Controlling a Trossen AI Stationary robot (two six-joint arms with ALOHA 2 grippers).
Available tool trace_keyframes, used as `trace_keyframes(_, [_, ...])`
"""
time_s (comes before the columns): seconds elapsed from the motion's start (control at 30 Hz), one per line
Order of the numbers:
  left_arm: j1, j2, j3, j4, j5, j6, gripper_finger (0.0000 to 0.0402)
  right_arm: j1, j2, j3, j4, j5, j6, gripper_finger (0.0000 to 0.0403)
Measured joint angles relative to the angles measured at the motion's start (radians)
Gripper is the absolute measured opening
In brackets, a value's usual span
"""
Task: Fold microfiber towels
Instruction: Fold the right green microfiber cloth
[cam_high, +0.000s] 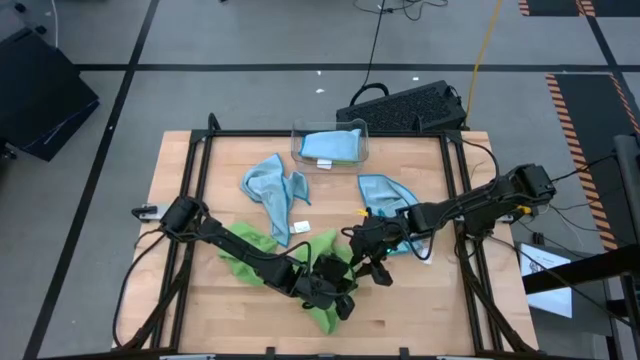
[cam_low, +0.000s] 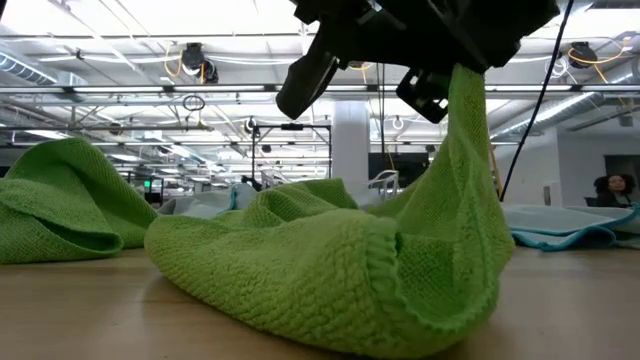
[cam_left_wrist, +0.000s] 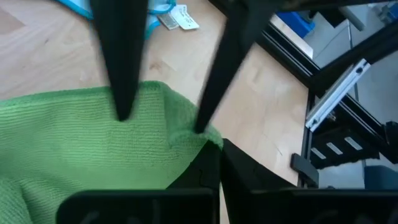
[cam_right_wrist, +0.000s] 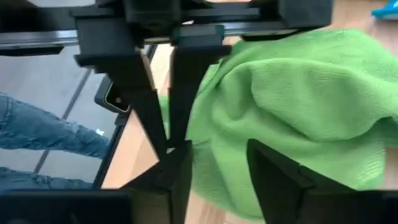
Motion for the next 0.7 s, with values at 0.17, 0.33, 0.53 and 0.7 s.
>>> trace_keyframes(0.17, [0.0, 0.0, 0.0, 0.0, 0.007, 0.003, 0.0004, -0.033, 0.0, 0.0, 0.003, -0.137, -0.03, 0.0209])
trace_keyframes(0.33, [0.002, 0.0, 0.0, 0.002, 0.007, 0.02, 0.0005, -0.038, 0.012, 0.0, 0.041, -0.172, -0.081, 0.0229])
trace_keyframes(0.53, [0.005, 0.0, 0.0, 0.002, 0.018, 0.02, 0.0005, -0.038, 0.086, 0.0, 0.139, -0.275, -0.051, 0.0213])
trace_keyframes(0.7, [0.005, 0.0, 0.0, 0.001, 0.018, 0.009, 0.0005, -0.037, 0.105, 0.0, 0.136, -0.346, -0.022, 0.0176])
